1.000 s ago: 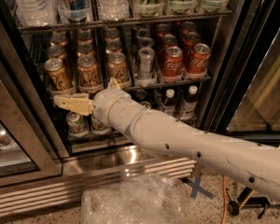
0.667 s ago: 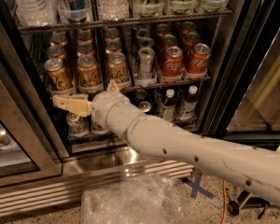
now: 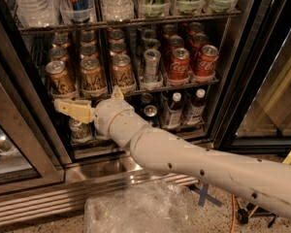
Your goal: Pick orange can from middle shelf of fridge
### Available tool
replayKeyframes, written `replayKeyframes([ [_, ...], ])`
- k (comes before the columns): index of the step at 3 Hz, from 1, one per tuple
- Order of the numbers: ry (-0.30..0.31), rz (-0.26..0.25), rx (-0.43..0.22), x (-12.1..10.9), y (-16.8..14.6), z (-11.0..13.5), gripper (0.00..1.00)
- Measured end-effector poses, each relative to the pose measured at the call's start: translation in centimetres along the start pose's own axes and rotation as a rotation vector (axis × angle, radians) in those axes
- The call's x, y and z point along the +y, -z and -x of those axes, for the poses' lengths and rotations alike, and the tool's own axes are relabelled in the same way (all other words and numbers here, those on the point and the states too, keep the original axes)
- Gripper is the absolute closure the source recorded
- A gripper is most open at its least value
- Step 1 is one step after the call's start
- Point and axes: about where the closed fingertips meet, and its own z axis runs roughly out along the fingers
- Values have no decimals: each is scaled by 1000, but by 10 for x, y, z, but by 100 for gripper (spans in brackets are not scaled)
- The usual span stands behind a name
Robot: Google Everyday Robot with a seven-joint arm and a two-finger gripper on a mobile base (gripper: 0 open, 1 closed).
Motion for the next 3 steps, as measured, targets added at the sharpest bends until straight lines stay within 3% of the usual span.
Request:
replayKeyframes([
  [1,-49,-41,-92,4,3,-12,0],
  [2,-37,-83,-119,-5,4,-3,0],
  [3,-37,-83,-119,-5,4,-3,0],
])
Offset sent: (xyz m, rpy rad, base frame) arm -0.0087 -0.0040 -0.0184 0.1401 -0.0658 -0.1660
